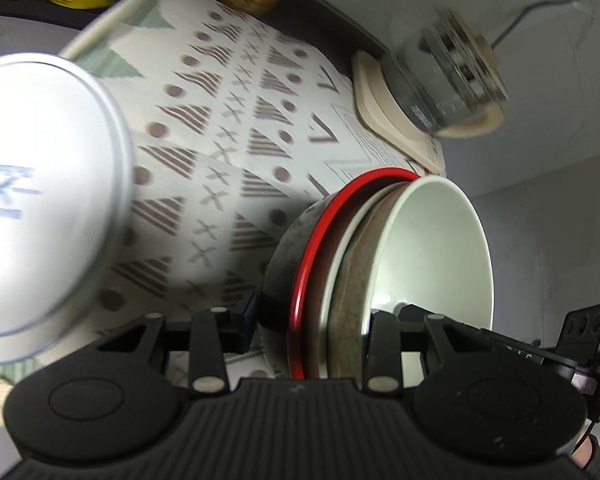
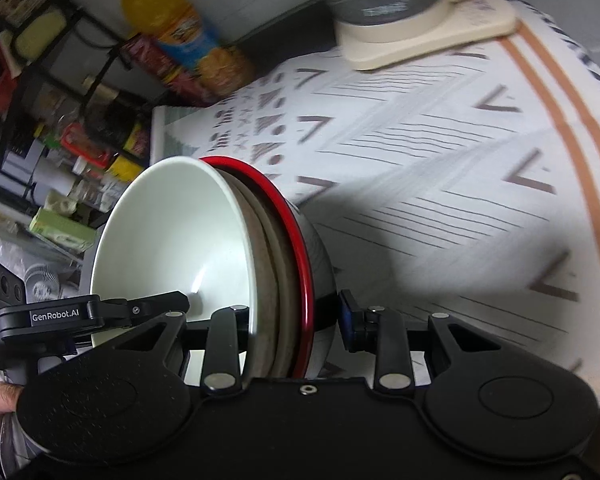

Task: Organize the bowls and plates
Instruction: 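Lift the red bowl stack with both grippers toward the plate stack, then lower the red bowl stack onto the 'BAKERY' plate with both grippers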

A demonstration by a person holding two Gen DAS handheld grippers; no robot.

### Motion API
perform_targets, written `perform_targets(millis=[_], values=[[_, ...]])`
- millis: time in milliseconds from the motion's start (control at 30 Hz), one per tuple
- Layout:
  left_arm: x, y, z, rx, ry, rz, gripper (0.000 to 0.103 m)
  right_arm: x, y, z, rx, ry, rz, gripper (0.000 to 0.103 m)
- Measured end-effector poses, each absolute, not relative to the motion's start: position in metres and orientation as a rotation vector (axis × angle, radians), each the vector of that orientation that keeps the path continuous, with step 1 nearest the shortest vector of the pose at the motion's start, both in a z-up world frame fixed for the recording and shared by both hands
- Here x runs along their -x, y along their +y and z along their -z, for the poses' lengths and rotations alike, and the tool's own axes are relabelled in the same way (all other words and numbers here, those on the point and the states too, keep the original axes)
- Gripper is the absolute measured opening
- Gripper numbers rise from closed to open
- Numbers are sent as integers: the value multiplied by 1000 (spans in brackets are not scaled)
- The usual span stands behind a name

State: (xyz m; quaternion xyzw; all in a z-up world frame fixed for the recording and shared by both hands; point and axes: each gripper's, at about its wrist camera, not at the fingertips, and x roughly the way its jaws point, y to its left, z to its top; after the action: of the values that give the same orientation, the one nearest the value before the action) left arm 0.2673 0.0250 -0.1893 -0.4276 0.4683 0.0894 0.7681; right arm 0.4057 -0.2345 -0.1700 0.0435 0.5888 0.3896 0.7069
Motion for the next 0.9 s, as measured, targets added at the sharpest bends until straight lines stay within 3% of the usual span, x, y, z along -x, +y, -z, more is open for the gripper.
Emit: perform_targets(millis=[900], values=[[-168, 150, 160, 1005, 893, -420, 37, -356, -74, 149, 43, 1303, -1106, 31]])
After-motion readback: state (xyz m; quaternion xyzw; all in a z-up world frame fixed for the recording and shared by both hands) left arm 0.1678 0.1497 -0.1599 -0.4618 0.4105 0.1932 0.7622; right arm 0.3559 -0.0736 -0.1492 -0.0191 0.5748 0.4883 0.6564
